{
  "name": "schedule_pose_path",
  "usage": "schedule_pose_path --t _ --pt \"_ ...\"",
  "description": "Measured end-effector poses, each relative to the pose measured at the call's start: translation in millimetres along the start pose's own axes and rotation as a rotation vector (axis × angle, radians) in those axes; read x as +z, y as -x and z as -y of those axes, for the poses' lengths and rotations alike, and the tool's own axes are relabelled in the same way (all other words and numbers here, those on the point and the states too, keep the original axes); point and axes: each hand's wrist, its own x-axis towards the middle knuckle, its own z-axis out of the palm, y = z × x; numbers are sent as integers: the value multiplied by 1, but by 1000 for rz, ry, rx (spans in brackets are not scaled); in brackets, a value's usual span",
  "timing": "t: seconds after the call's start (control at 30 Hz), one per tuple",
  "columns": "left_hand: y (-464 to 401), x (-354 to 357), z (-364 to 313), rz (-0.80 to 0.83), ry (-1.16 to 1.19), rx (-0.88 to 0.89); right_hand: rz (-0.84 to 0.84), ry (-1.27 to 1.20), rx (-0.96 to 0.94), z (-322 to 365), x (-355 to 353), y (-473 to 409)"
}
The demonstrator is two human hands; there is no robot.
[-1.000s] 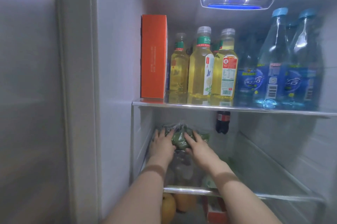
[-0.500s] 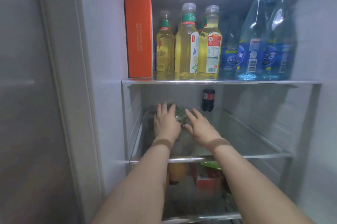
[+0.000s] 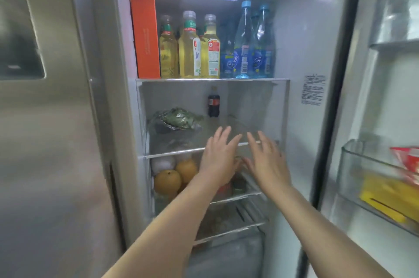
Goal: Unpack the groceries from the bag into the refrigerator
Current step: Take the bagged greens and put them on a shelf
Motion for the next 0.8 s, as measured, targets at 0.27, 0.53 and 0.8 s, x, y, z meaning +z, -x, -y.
schedule_pose_path --t 0.27,0.53,0.8 --pt "176 -39 -58 46 159 -35 57 5 18 -2 -68 193" --pt "316 -99 -69 120 205 -48 86 -12 -82 66 -124 316" --pt "467 -195 30 99 96 -191 146 -115 -243 238 -130 382"
